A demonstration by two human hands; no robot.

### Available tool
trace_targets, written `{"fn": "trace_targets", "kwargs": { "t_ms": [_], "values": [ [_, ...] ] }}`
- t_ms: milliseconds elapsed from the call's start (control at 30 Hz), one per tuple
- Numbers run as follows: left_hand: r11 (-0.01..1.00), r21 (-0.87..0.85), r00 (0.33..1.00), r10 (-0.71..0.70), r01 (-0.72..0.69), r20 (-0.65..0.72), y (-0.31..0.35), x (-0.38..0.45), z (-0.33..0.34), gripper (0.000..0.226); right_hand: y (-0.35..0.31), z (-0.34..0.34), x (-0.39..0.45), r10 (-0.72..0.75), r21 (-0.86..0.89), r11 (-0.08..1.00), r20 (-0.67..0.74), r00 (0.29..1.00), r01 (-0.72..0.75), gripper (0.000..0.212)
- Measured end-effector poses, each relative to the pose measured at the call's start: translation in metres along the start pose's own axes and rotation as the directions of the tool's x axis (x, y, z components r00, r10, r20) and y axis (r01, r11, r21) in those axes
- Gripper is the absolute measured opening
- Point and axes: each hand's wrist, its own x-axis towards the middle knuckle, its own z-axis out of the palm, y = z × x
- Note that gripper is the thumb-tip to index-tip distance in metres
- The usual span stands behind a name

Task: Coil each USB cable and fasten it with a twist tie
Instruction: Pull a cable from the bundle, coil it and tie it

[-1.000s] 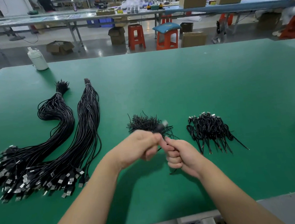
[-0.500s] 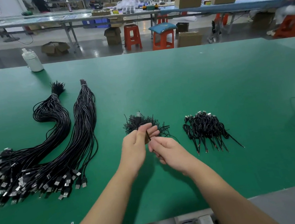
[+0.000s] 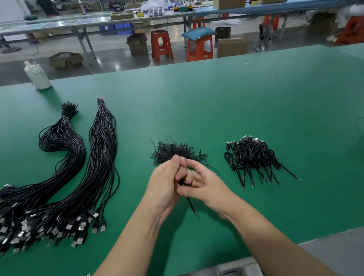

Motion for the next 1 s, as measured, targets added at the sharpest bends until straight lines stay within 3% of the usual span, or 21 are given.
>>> {"fn": "trace_targets", "kwargs": {
  "t_ms": [100,267,367,433,500,567,667,800,867,900,933,1000],
  "values": [
    [0.998,0.061,0.997,-0.033,0.029,0.069,-0.001,-0.003,-0.002,0.040,0.006,-0.002,-0.003,-0.054,-0.089,0.995,-0.036,0.998,0.051,0.061],
    [0.969,0.229,0.988,-0.116,0.090,0.105,-0.004,-0.004,-0.007,0.038,0.013,-0.002,-0.008,-0.102,-0.306,0.950,-0.137,0.985,0.056,0.034],
    [0.892,0.446,0.994,-0.105,0.078,0.036,-0.009,-0.004,-0.012,0.042,0.018,-0.005,-0.010,-0.231,-0.635,0.763,-0.096,0.968,0.119,0.016],
    [0.803,0.592,0.998,-0.063,0.063,-0.022,-0.013,-0.006,-0.010,0.040,0.022,-0.004,-0.010,-0.229,-0.753,0.646,-0.032,0.973,0.127,0.013],
    [0.698,0.715,0.996,0.014,0.050,-0.084,-0.017,-0.006,-0.009,0.039,0.024,-0.001,-0.008,-0.218,-0.760,0.640,-0.038,0.975,0.113,0.013],
    [0.659,0.750,0.988,0.072,0.057,-0.139,-0.019,-0.005,-0.006,0.040,0.025,0.002,-0.005,-0.206,-0.757,0.646,-0.051,0.977,0.097,0.017],
    [0.688,0.717,0.978,0.049,0.113,-0.201,-0.019,-0.006,-0.003,0.040,0.028,0.003,-0.001,-0.162,-0.756,0.652,-0.075,0.984,0.049,0.016],
    [0.843,0.482,0.966,-0.152,0.237,-0.208,-0.013,-0.007,-0.003,0.037,0.037,0.003,-0.004,-0.051,-0.582,0.813,-0.135,0.990,-0.037,0.013],
    [0.822,0.516,0.961,-0.132,0.242,-0.242,-0.014,-0.005,-0.002,0.037,0.041,0.005,-0.004,-0.063,-0.567,0.823,-0.148,0.987,-0.033,0.014],
    [0.763,0.609,0.960,-0.056,0.218,-0.273,-0.017,-0.004,-0.002,0.037,0.041,0.007,-0.003,-0.091,-0.594,0.804,-0.161,0.983,-0.023,0.015],
    [0.640,0.748,0.957,0.069,0.176,-0.283,-0.019,-0.004,-0.002,0.036,0.040,0.009,-0.001,-0.130,-0.641,0.767,-0.173,0.976,-0.012,0.020],
    [0.266,0.959,0.925,0.333,0.097,-0.186,-0.022,-0.008,-0.004,0.036,0.038,0.010,0.000,-0.180,-0.764,0.645,-0.154,0.971,-0.001,0.031]
  ]
}}
